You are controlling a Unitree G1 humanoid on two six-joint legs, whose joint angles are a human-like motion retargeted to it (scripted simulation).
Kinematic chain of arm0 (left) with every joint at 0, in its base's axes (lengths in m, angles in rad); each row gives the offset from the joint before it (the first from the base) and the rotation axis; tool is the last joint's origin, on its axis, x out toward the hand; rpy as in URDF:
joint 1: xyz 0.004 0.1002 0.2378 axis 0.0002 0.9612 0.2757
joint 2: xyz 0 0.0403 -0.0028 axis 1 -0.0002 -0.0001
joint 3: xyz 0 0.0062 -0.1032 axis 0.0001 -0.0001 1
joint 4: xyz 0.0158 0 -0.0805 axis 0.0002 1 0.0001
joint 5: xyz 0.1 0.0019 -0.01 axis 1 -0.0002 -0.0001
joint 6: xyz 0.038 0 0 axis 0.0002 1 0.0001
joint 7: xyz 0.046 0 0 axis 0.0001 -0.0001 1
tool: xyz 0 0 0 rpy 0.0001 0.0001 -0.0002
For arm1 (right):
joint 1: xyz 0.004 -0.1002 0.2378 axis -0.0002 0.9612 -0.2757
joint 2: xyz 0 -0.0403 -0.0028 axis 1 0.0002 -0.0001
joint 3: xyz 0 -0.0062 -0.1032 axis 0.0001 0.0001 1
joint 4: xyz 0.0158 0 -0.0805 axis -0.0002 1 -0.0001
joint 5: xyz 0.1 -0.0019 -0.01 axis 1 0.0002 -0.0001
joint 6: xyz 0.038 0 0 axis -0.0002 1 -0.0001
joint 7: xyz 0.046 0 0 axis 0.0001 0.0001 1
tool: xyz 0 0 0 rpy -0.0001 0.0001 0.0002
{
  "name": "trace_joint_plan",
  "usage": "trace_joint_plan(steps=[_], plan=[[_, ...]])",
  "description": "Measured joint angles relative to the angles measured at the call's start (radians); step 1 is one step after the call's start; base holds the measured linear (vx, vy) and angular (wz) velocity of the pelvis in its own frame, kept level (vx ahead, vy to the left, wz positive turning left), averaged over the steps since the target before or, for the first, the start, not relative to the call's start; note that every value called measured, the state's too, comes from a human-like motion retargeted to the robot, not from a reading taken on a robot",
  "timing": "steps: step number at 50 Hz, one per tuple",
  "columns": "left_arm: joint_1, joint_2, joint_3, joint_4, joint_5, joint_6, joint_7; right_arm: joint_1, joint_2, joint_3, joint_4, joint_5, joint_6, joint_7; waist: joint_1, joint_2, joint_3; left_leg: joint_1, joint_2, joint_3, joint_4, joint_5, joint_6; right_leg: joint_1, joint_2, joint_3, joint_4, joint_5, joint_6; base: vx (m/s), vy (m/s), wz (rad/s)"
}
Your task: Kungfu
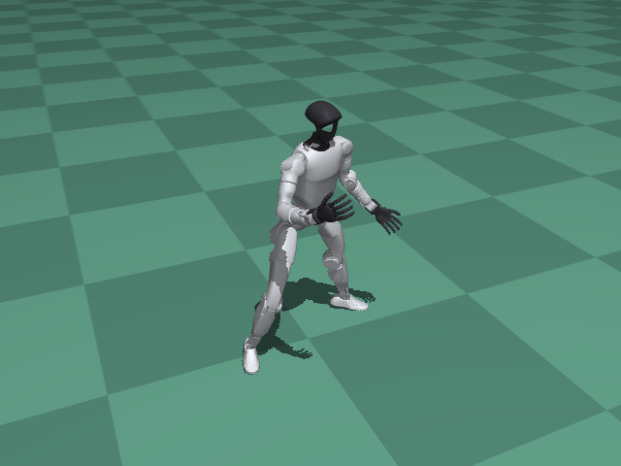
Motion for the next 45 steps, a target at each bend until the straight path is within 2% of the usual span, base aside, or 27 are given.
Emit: trace_joint_plan(steps=[2,5,8,10,12,15,19,23,27,34,41,45], plan=[[-0.033,-0.082,-0.175,0.054,-0.379,0.018,-0.171,0.133,-0.121,-0.232,-0.098,0.037,-0.069,-0.051,-0.031,0.014,0.043,0.028,0.109,0.021,0.022,0.031,0.009,0.077,0.071,-0.046,0.09,-0.116,0.0,-0.43,-1.41,0.41],[-0.153,-0.279,-0.406,0.086,-0.868,0.018,-0.296,0.351,-0.28,-0.637,-0.241,0.015,-0.085,-0.077,-0.107,0.054,0.135,0.081,0.171,0.181,-0.031,0.113,0.09,0.132,0.098,-0.099,0.164,-0.206,-0.006,-0.58,-0.68,0.61],[-0.239,-0.403,-0.593,0.014,-1.102,0.033,-0.352,0.407,-0.337,-0.862,-0.357,-0.065,-0.097,-0.089,-0.199,0.095,0.238,0.129,0.233,0.207,-0.052,0.133,0.016,0.13,0.154,-0.093,0.239,-0.268,-0.022,-0.56,-0.27,-0.59],[-0.28,-0.423,-0.713,-0.062,-1.111,0.066,-0.413,0.417,-0.384,-0.946,-0.436,-0.118,-0.139,-0.134,-0.272,0.143,0.255,0.084,0.25,0.201,-0.049,0.144,0.0,0.069,0.163,-0.089,0.288,-0.301,-0.029,-0.45,-0.01,-0.38],[-0.339,-0.428,-0.756,-0.13,-0.998,0.069,-0.446,0.448,-0.432,-0.997,-0.491,-0.202,-0.176,-0.188,-0.329,0.157,0.243,0.039,0.238,0.214,-0.017,0.149,0.0,-0.017,0.139,-0.053,0.335,-0.323,-0.04,-0.4,0.05,-0.37],[-0.465,-0.394,-0.746,-0.195,-0.898,0.083,-0.461,0.492,-0.449,-1.055,-0.564,-0.373,-0.164,-0.246,-0.381,0.164,0.268,0.043,0.231,0.223,-0.01,0.149,0.0,-0.094,0.135,-0.008,0.385,-0.344,-0.055,-0.33,0.15,-0.57],[-0.588,-0.377,-0.717,-0.223,-0.881,0.103,-0.48,0.553,-0.433,-1.105,-0.631,-0.621,-0.12,-0.309,-0.427,0.18,0.239,0.031,0.144,0.205,-0.058,0.149,0.0,-0.185,0.071,0.041,0.406,-0.327,-0.053,-0.15,0.2,0.28],[-0.652,-0.353,-0.72,-0.228,-0.856,0.089,-0.454,0.589,-0.417,-1.133,-0.652,-0.756,-0.113,-0.379,-0.448,0.2,0.247,0.041,0.088,0.203,-0.085,0.147,0.0,-0.2,0.044,0.082,0.393,-0.29,-0.042,-0.03,0.24,0.44],[-0.672,-0.334,-0.722,-0.235,-0.825,0.071,-0.423,0.595,-0.407,-1.123,-0.651,-0.778,-0.101,-0.418,-0.442,0.202,0.251,0.068,0.063,0.207,-0.094,0.138,0.0,-0.181,0.041,0.111,0.358,-0.247,-0.03,0.09,0.16,0.16],[-0.664,-0.308,-0.71,-0.257,-0.835,0.063,-0.411,0.602,-0.416,-1.112,-0.62,-0.736,-0.098,-0.419,-0.396,0.183,0.266,0.122,0.099,0.226,-0.095,0.119,0.0,-0.102,0.103,0.12,0.278,-0.187,-0.024,0.14,0.06,-0.28],[-0.639,-0.218,-0.68,-0.228,-0.754,0.077,-0.402,0.66,-0.387,-1.168,-0.601,-0.816,-0.069,-0.398,-0.337,0.156,0.269,0.127,0.132,0.227,-0.093,0.103,0.0,-0.032,0.155,0.097,0.167,-0.12,-0.03,0.12,0.05,-0.24],[-0.606,-0.125,-0.645,-0.188,-0.68,0.1,-0.415,0.693,-0.348,-1.186,-0.576,-0.827,-0.056,-0.382,-0.29,0.146,0.279,0.119,0.163,0.221,-0.081,0.093,0.0,0.01,0.196,0.082,0.099,-0.08,-0.039,0.22,0.17,-0.27]])
